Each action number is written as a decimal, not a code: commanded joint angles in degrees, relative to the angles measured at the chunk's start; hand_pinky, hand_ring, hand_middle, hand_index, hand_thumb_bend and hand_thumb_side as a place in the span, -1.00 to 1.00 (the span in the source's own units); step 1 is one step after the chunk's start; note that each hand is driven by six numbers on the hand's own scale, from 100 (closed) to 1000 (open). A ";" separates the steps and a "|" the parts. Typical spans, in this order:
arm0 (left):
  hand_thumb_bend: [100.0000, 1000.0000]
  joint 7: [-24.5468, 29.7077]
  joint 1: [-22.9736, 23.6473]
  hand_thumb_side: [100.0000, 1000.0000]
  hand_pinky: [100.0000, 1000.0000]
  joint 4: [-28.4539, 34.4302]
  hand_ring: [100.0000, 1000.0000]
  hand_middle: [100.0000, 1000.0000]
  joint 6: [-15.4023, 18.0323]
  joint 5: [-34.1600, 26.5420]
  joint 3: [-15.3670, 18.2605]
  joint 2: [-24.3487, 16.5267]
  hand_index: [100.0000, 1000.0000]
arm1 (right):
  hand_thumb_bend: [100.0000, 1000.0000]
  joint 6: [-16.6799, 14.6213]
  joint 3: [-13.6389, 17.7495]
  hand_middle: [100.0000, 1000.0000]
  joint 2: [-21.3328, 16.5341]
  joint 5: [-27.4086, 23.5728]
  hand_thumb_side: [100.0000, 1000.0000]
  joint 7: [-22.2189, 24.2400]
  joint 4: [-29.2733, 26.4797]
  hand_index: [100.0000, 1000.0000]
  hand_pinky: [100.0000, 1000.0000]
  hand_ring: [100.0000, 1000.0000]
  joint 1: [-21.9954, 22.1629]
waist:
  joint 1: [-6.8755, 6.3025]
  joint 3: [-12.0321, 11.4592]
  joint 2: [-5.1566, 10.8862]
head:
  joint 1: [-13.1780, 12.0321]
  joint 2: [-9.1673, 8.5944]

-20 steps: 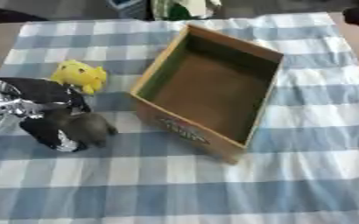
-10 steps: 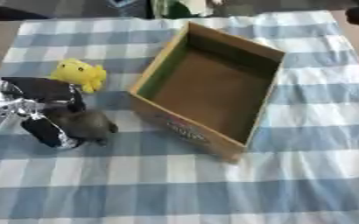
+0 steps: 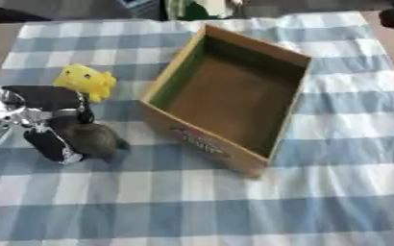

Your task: Pick up objects on the table and place them in the box.

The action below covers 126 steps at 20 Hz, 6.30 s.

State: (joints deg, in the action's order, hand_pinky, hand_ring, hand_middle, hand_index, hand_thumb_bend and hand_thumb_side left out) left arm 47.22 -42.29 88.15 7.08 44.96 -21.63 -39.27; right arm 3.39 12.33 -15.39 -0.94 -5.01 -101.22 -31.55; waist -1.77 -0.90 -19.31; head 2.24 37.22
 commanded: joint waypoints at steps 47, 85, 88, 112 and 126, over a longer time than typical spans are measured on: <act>-1.00 -21.80 -19.31 -0.66 -0.36 5.23 -0.16 -0.44 -6.74 8.92 4.29 14.88 -0.43 | -1.00 -1.60 -6.08 -0.20 6.57 0.35 -0.02 6.25 -5.18 0.49 0.36 0.18 -5.41 | 0.37 6.97 1.09 | -4.91 -5.48; -0.94 -20.29 -16.21 -0.06 0.24 -7.30 0.55 0.42 -0.29 20.02 -4.41 23.42 0.71 | -1.00 -1.42 -6.30 -0.22 8.09 -0.08 0.02 4.92 -7.54 0.49 0.36 0.17 -4.89 | 0.44 7.89 0.08 | -5.54 -5.40; -0.64 -17.25 -16.02 0.46 0.40 -7.99 0.68 0.56 1.41 22.35 -4.18 23.71 0.83 | -1.00 -1.34 -6.18 -0.22 8.16 -0.14 0.03 4.76 -7.67 0.49 0.37 0.17 -4.75 | 0.45 7.97 0.09 | -5.56 -5.57; -0.74 -20.90 -15.77 0.63 0.36 5.01 0.68 0.59 -6.40 17.58 1.09 21.05 0.86 | -1.00 -0.86 -5.48 -0.21 8.39 0.24 0.02 3.76 -8.41 0.48 0.37 0.17 -3.28 | 0.75 6.73 1.91 | -5.49 -5.18; -0.82 -10.60 -7.27 0.82 0.39 18.93 0.69 0.62 -8.25 4.24 7.13 5.95 0.88 | -1.00 -1.02 -4.15 -0.21 6.73 1.47 -0.01 2.01 -8.15 0.48 0.36 0.16 -1.64 | 0.97 2.25 4.26 | -0.18 -0.17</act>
State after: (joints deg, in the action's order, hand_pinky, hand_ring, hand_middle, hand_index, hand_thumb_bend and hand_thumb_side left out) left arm 35.53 -48.91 105.25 -1.07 50.49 -16.00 -30.69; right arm 2.44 7.79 -7.39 -0.01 -2.71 -108.35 -32.70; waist -0.78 1.30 -16.52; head 1.42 36.29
